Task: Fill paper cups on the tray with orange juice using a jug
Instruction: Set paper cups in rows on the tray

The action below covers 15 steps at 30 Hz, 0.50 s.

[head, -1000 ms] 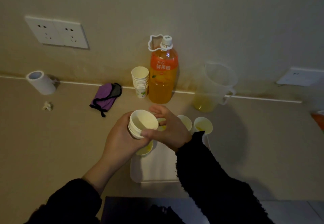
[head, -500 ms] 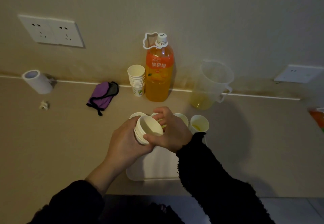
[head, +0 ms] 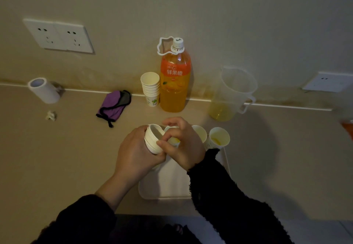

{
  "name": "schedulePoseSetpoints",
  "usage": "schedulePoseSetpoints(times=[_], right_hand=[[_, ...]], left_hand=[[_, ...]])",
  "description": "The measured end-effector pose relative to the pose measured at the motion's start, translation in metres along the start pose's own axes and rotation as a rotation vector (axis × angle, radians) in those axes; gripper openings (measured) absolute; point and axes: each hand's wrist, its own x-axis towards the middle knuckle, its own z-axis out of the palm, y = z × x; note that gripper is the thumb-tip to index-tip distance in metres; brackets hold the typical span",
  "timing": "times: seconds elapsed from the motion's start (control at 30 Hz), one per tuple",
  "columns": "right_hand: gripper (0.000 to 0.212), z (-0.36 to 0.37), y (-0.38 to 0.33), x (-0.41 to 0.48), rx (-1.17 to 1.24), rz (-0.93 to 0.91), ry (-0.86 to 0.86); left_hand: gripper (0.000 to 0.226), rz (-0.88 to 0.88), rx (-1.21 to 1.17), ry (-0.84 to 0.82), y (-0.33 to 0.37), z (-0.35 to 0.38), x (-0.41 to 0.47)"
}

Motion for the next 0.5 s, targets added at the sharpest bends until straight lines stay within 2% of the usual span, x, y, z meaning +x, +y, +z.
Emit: schedulePoseSetpoints(times=[0.2,0.33,0.5], right_hand=[[0.026,-0.0026,-0.0004,0.0086,-0.128,-0.189,0.125],[0.024,-0.0010,-0.0010,0.0072,-0.085,-0.190,0.226],[0.021,0.0008,-0.0021,0.0105,-0.100,-0.175,0.262]], left_hand=[[0.051,-0.017,0.046,0.000,0.0024,-0.0001,0.0043],[0.056,0.008,0.126,0.011,0.0025,-0.0001,0.0035],[0.055,0.010,0.078,0.011,0.0016,0.0005,0.0033]])
